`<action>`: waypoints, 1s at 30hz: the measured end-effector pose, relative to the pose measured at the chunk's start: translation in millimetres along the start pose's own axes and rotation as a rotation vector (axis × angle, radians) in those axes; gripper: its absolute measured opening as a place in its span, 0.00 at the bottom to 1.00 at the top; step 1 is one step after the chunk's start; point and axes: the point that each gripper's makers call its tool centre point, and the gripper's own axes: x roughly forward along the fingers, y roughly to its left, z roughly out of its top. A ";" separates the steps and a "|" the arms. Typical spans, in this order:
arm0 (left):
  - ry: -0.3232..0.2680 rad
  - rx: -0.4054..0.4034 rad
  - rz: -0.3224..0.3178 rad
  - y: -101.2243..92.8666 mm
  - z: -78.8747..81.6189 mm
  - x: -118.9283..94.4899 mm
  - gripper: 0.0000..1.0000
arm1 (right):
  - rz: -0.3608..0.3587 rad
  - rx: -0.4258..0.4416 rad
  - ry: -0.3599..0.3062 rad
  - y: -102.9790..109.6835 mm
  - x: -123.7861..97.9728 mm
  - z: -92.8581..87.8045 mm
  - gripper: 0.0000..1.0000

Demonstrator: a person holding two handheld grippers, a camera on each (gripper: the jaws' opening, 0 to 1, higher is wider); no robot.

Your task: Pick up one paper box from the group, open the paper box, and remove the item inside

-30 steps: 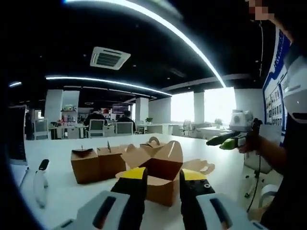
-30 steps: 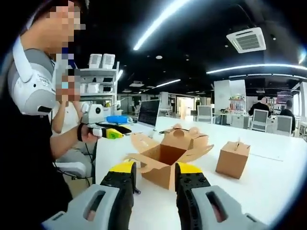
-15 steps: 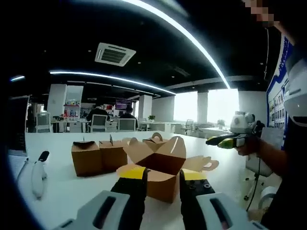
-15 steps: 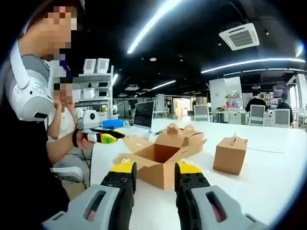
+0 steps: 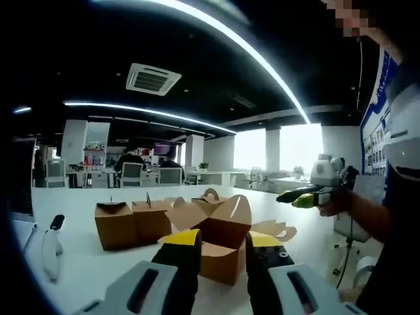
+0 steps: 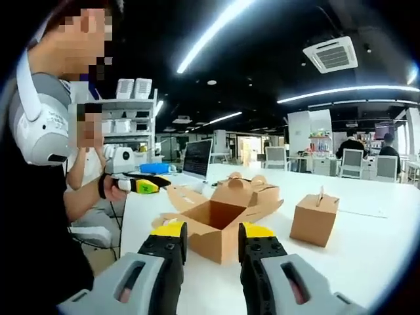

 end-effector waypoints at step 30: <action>-0.020 -0.043 0.007 -1.5 1.3 -3.8 0.29 | 0.021 0.038 -0.048 4.3 -1.5 10.0 0.31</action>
